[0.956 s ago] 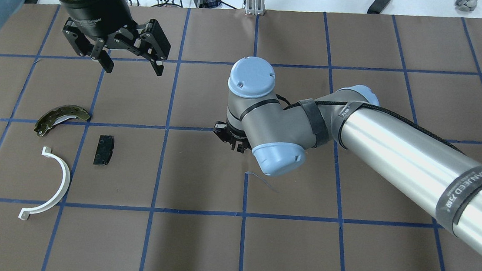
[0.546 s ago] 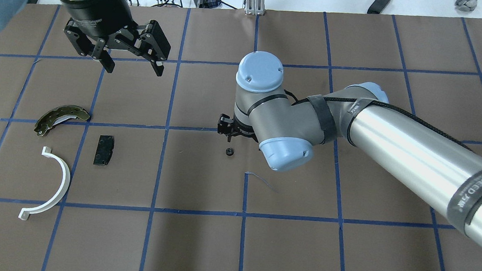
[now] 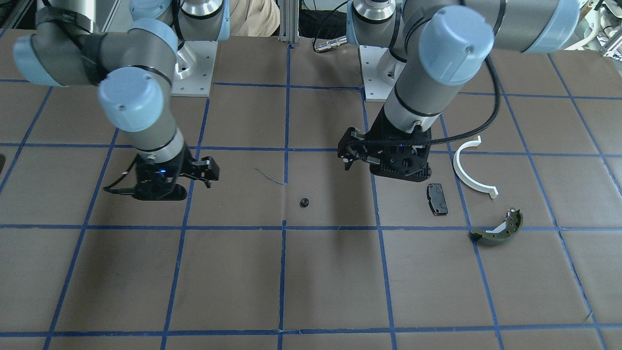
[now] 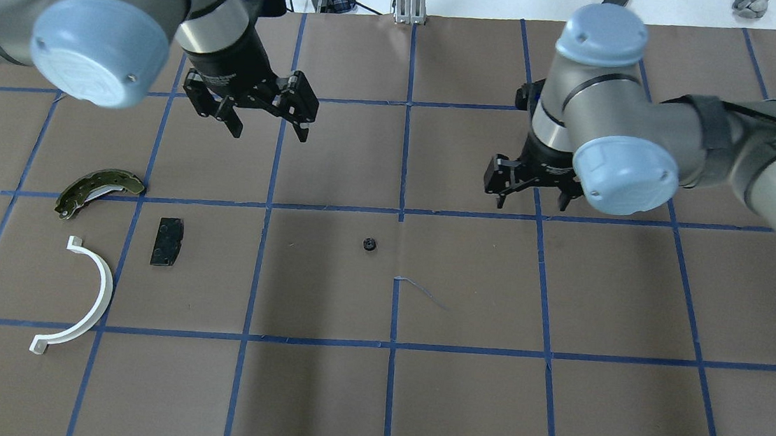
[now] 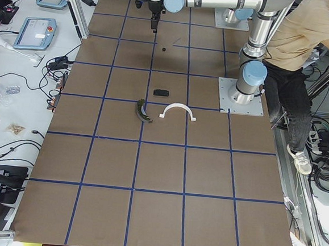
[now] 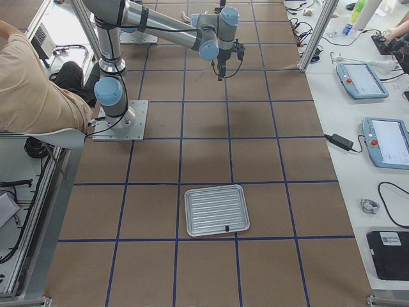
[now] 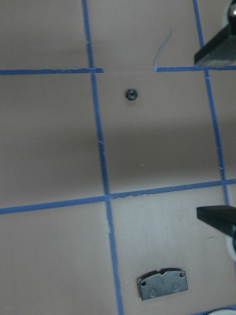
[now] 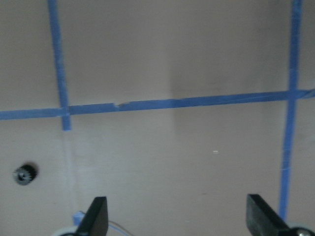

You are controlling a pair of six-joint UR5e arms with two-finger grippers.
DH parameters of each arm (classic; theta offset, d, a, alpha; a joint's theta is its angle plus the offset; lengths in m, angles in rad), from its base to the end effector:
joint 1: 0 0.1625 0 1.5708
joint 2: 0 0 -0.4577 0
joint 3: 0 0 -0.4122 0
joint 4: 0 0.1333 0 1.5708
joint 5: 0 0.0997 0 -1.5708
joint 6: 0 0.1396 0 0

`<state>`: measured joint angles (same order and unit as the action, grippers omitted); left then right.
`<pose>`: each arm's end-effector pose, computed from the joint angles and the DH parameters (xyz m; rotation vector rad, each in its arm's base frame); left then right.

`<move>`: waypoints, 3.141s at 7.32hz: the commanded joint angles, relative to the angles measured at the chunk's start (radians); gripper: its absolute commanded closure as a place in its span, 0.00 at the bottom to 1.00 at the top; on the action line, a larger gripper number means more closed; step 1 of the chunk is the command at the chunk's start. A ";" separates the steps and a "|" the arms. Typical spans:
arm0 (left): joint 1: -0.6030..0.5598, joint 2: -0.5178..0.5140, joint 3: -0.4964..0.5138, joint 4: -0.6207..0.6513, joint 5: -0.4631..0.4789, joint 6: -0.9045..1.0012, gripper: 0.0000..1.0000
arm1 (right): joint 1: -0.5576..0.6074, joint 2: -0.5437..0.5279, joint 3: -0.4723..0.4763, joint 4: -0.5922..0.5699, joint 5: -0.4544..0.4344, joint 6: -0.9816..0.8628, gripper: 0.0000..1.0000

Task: Place bearing gear from tray to pile

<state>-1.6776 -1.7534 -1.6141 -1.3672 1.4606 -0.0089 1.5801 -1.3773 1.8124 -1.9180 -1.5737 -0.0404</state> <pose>-0.2098 -0.5623 0.3793 -0.1465 -3.0290 -0.0435 0.1380 -0.5476 0.2901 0.0781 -3.1360 -0.1380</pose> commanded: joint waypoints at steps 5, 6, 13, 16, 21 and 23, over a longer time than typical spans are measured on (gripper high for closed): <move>-0.189 -0.198 -0.244 0.505 0.042 -0.233 0.00 | -0.451 -0.014 -0.007 0.010 -0.092 -0.809 0.00; -0.224 -0.211 -0.245 0.505 0.066 -0.276 0.00 | -0.529 -0.003 -0.007 -0.024 -0.103 -0.960 0.00; -0.263 -0.268 -0.259 0.537 0.086 -0.284 0.04 | -0.939 0.191 -0.030 -0.335 -0.066 -2.062 0.01; -0.261 -0.276 -0.263 0.553 0.098 -0.272 0.43 | -0.968 0.335 -0.210 -0.325 -0.045 -2.313 0.02; -0.260 -0.273 -0.260 0.551 0.101 -0.273 1.00 | -0.994 0.388 -0.301 -0.306 -0.011 -2.419 0.05; -0.164 -0.238 -0.228 0.502 0.087 -0.261 1.00 | -0.994 0.409 -0.323 -0.306 0.001 -2.472 0.05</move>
<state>-1.9061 -2.0107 -1.8624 -0.8285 1.5581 -0.2772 0.5866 -0.9804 1.5036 -2.2236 -1.5782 -2.4741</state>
